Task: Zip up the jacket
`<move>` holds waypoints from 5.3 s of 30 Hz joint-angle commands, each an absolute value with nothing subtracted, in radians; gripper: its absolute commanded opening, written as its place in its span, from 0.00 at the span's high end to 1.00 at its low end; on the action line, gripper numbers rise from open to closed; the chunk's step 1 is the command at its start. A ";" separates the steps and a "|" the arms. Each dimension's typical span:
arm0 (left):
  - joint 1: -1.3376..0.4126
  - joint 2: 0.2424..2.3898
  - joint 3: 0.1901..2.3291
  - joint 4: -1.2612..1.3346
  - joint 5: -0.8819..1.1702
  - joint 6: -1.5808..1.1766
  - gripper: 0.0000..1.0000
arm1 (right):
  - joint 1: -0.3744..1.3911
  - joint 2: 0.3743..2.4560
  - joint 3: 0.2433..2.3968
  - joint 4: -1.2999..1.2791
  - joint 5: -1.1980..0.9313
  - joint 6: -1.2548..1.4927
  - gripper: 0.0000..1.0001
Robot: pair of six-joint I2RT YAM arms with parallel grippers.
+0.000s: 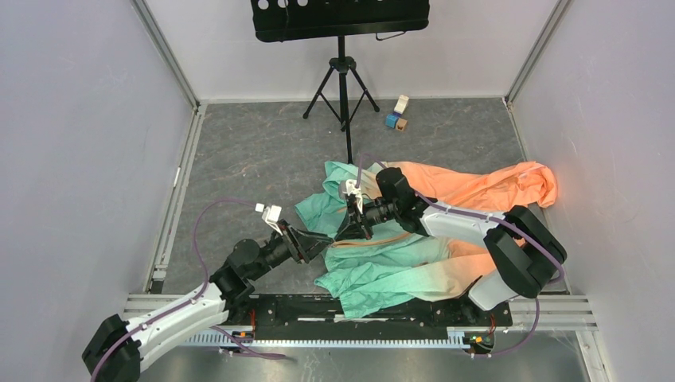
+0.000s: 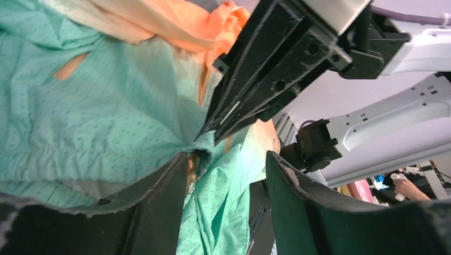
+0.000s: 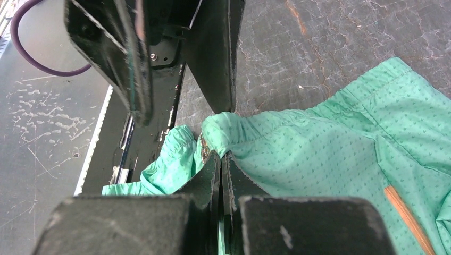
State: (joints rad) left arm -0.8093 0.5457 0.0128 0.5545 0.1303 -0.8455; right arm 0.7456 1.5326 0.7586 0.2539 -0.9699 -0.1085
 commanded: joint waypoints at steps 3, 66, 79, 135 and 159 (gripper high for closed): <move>-0.813 0.593 0.029 0.536 0.100 -0.906 0.44 | 0.745 1.516 0.759 0.277 -0.976 -0.106 1.00; -0.813 0.677 0.101 0.470 0.008 -0.965 0.98 | 0.866 1.089 0.534 0.136 -0.240 -0.075 0.27; -0.811 0.640 0.075 0.297 -0.069 -1.435 0.98 | 1.341 1.047 0.305 0.708 0.349 -0.296 0.23; -0.811 0.490 0.069 0.112 -0.046 -1.671 0.98 | 1.549 1.780 0.519 1.399 0.694 -0.710 0.21; -0.811 0.488 0.080 0.085 -0.055 -1.663 0.98 | 1.549 1.757 0.491 1.410 0.855 -0.661 0.19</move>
